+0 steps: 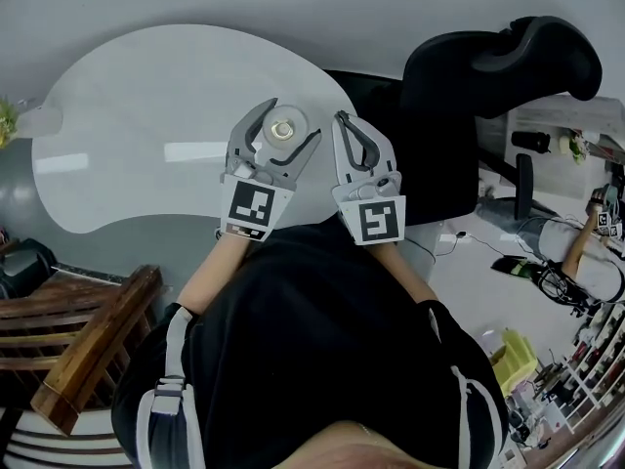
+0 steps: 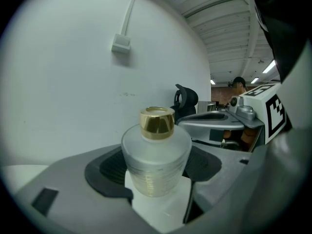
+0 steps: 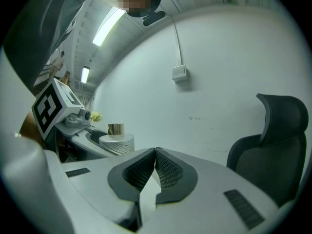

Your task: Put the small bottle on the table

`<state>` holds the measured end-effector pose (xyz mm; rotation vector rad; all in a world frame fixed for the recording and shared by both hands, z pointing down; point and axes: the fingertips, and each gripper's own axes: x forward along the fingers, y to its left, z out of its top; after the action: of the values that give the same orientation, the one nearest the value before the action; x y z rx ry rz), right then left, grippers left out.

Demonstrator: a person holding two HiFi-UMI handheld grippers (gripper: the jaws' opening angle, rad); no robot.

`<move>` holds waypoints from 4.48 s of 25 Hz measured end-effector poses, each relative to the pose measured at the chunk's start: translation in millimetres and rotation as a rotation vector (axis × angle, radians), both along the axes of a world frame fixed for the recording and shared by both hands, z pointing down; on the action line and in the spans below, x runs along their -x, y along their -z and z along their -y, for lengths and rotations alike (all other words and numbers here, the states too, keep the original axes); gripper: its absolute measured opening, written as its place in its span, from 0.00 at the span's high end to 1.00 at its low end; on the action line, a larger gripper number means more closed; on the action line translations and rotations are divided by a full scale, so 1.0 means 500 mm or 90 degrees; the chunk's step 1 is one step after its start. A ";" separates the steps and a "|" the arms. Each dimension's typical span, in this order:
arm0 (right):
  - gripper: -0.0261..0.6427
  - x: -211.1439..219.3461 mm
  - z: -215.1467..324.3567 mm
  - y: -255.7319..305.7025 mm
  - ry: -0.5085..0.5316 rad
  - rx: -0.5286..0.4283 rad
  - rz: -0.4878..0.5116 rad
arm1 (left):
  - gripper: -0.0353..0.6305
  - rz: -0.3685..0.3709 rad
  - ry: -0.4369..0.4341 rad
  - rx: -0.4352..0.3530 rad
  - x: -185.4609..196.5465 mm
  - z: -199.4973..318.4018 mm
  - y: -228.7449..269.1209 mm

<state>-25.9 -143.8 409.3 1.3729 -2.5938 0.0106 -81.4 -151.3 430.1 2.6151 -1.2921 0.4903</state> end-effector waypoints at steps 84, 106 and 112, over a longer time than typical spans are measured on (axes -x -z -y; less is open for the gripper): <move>0.93 -0.015 0.081 -0.251 -0.012 0.129 -0.021 | 0.44 0.130 -0.124 0.116 -0.063 0.098 -0.387; 0.93 0.012 -0.090 -0.102 0.027 0.021 0.005 | 0.93 0.033 0.060 -0.039 0.025 -0.084 -0.150; 0.93 -0.007 -0.125 -0.043 0.020 -0.012 0.012 | 0.94 -0.013 0.105 -0.072 0.030 -0.129 -0.052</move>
<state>-22.4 -81.3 430.9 1.3445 -2.6375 -0.0043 -96.4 -86.7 455.9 2.5641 -1.5553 0.3730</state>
